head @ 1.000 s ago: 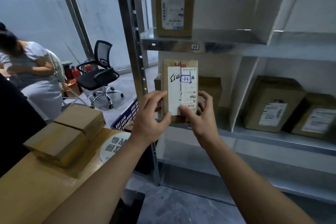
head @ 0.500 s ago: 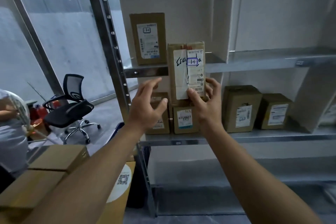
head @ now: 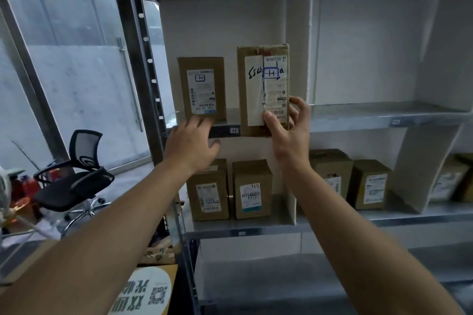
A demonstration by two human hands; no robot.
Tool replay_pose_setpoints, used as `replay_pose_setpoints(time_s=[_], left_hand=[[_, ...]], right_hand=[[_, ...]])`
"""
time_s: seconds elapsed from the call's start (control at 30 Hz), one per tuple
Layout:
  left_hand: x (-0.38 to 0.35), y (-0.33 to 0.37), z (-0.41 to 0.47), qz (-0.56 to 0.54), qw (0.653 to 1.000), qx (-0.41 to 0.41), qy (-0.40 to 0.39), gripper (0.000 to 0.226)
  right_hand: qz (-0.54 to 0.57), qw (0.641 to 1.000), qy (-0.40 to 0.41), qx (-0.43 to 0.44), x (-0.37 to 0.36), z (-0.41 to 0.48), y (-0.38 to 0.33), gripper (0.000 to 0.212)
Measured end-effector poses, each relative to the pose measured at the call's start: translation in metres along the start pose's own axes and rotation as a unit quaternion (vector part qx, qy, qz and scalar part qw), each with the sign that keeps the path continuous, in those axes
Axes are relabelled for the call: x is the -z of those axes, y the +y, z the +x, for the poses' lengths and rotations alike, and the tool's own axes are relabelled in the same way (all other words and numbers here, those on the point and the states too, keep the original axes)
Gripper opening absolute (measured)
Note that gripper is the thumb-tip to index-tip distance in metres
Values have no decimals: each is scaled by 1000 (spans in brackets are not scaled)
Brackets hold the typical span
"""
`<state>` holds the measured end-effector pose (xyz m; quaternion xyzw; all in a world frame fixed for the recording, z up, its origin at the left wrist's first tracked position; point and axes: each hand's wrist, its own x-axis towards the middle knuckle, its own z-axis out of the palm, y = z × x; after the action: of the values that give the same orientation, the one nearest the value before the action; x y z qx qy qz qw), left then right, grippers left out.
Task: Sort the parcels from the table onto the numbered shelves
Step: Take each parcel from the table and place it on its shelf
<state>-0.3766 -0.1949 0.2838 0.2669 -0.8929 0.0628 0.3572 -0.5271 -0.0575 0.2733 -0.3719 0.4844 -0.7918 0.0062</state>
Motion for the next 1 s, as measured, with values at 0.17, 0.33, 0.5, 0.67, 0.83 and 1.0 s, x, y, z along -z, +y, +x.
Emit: replay_pose_setpoints(time_s=[0.17,0.33,0.5,0.67,0.83,1.0], left_hand=[[-4,-6,24,13,1000,26,-2,48],[-10,-14,48,17,999,37,6,48],[-19,-15,70,-2,999,45,17,48],[-32,-17,87,-21,998,50,29,47],[-47,-20,100,-45,996,63,32,47],[-60,-22,108,-69,995,65,29,45]], right_hand=[[-3,1000,0,18,-6,34,-2,48],[-25,1000,-10,15,-14,66,12,48],[-85,996,0,-1,-15,91,41,50],[-153,988,-2,-1,-9,109,71,53],[-204,979,-31,-3,-8,127,82,62],[-225,972,-66,-26,-8,143,90,68]])
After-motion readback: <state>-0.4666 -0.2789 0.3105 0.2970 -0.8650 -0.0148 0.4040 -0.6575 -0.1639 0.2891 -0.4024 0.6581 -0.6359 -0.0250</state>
